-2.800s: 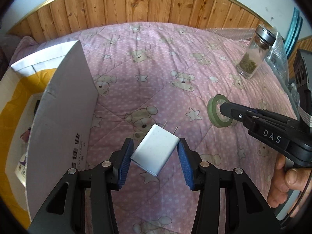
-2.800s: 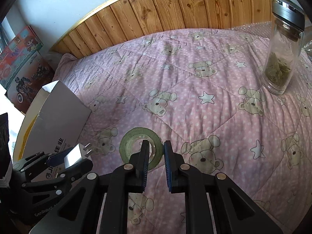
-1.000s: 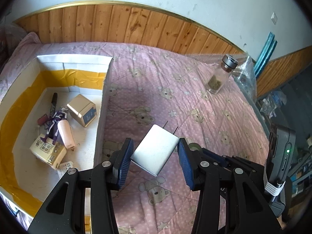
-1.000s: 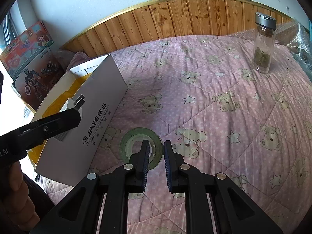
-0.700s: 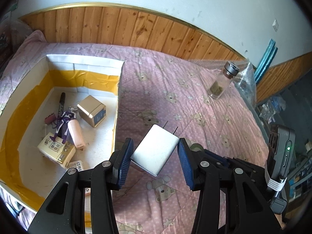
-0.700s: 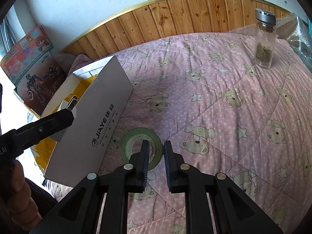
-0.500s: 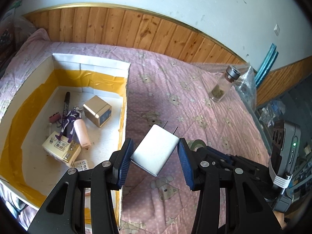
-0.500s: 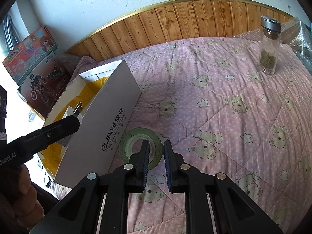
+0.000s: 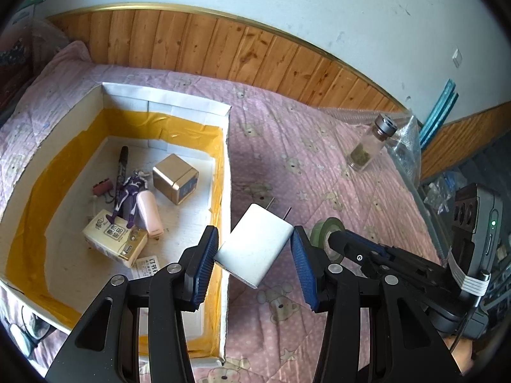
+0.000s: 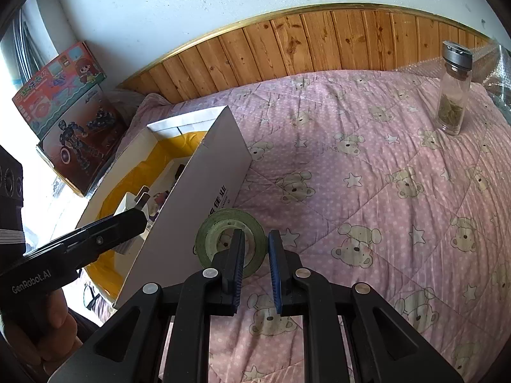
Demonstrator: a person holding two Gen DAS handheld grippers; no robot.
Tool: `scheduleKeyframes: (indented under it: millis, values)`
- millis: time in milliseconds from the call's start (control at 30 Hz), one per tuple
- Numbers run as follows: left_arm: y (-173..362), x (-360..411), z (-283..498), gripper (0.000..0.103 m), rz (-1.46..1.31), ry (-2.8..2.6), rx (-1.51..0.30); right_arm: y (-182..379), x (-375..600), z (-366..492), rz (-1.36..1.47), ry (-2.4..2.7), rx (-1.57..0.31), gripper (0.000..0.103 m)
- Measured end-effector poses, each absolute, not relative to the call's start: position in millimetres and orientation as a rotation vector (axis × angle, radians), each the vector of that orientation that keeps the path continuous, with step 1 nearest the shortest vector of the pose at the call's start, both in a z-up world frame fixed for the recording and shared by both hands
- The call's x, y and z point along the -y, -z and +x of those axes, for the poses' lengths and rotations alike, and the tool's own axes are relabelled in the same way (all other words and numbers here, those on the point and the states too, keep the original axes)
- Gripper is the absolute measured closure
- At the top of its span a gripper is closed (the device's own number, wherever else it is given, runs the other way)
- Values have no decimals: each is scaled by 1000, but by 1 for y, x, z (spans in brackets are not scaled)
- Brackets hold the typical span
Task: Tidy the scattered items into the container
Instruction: 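Lift and carry the charger block and tape roll over the white box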
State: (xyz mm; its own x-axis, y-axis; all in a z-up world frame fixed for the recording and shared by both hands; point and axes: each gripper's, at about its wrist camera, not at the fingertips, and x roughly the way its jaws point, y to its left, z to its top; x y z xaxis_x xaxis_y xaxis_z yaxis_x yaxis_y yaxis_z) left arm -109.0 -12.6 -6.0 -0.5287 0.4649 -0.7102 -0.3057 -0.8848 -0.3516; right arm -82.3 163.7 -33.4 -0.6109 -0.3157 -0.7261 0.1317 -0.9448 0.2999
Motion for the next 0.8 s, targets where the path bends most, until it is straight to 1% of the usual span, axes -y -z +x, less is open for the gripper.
scheduleKeyframes:
  millis: [200,800]
  values:
    - [5,23,-108,54,-1188,-2411,277,21,-155,-84,1207,2597,296,87]
    - [-3,66,-113,54,-1177,-2424,422,-2,-130,-89,1166,2580,254,87]
